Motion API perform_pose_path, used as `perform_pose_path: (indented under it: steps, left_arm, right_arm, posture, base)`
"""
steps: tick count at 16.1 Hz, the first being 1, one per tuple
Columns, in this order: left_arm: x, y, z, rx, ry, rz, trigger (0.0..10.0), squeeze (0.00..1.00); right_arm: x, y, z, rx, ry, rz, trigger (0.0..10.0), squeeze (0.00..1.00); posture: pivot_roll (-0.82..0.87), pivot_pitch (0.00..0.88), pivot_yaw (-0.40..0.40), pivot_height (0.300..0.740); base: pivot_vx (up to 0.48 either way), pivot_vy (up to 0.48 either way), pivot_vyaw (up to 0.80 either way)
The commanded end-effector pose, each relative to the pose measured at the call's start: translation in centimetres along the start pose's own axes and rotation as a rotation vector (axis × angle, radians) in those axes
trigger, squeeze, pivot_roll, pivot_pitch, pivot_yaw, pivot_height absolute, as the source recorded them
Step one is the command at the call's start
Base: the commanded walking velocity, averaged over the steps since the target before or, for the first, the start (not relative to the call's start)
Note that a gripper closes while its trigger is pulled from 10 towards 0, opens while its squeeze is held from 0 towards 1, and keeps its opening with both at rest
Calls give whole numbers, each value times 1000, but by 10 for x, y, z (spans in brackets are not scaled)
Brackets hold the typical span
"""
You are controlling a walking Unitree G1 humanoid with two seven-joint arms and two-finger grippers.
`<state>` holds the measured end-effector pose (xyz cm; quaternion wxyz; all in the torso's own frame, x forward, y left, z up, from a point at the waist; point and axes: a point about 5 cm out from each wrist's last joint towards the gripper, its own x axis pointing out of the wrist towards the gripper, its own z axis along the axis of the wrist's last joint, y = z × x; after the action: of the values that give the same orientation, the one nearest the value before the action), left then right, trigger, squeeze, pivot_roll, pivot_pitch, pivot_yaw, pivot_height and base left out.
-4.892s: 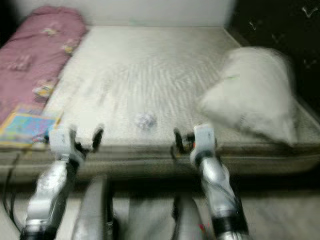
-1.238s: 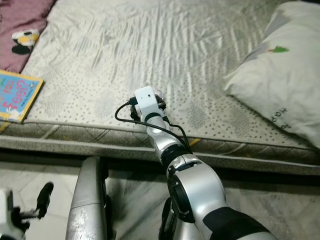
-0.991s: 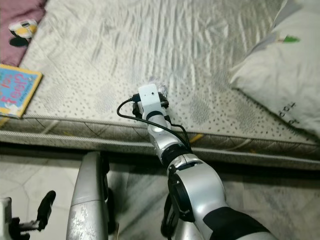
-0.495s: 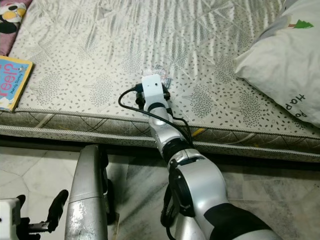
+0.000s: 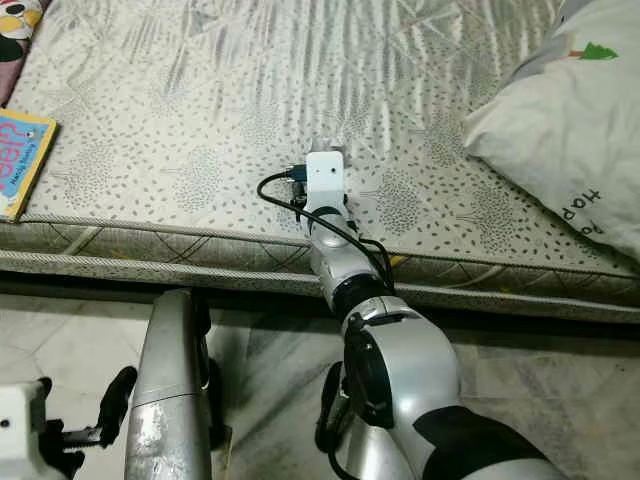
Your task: Clean up the room
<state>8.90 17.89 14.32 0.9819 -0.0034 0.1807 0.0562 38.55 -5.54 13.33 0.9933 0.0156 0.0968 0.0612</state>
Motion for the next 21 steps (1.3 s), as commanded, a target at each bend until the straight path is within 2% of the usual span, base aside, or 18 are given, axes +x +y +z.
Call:
perform_pose_path:
  steps: [1,5,6,8,9,11,12,13,14,15,17,19,21]
  left_arm:
    - [2,2,-5,2,28,21,10000,0]
    - [22,0,-2,3,-19,13,10000,0]
    - [23,0,-1,4,-24,13,10000,0]
    - [37,-1,0,5,-48,2,10000,0]
    - [40,-1,0,3,-55,-1,10000,0]
    - [62,-6,3,0,-92,-28,10000,0]
    - [66,-7,5,-1,-100,-35,10000,0]
    - [82,-12,10,0,-138,-60,10000,0]
    - [86,-13,12,0,-147,-66,10000,0]
    - [98,-14,15,-1,-163,-80,10000,0]
    - [121,-22,22,9,-206,-121,10000,0]
    - [141,-23,29,20,-234,-139,10000,0]
    - [149,-24,31,28,-239,-152,10000,0]
  right_arm:
    - [-6,-7,-32,36,142,-24,0,0]
    - [-4,-16,-28,61,134,-38,0,0]
    - [-4,-17,-27,65,130,-40,0,0]
    - [-2,-22,-20,69,110,-35,0,0]
    - [-2,-23,-20,69,109,-34,0,0]
    - [-1,-28,-16,50,91,-20,0,0]
    - [-1,-29,-15,49,89,-21,0,0]
    - [0,-38,-13,45,73,-16,0,0]
    - [0,-40,-12,40,67,-11,0,0]
    - [0,-46,-9,36,51,-1,0,0]
    - [-2,-68,-5,9,12,26,0,0]
    - [-6,-93,-5,-7,-6,12,0,0]
    - [-9,-103,-7,-16,-11,9,0,0]
  posture:
    - [458,334,-105,523]
    - [439,285,-117,523]
    - [439,285,-117,523]
    - [411,223,-123,523]
    - [411,223,-123,523]
    - [365,150,-126,523]
    - [365,150,-126,523]
    - [332,105,-122,523]
    - [325,98,-122,523]
    - [271,51,-116,523]
    - [215,0,-106,523]
    - [155,0,-75,523]
    - [116,0,-47,523]
  base:
    - [0,0,0]
    - [0,0,0]
    - [0,0,0]
    - [0,0,0]
    - [0,0,0]
    - [0,0,0]
    - [0,0,0]
    - [0,0,0]
    - [0,0,0]
    - [0,0,0]
    - [0,0,0]
    - [0,0,0]
    - [0,0,0]
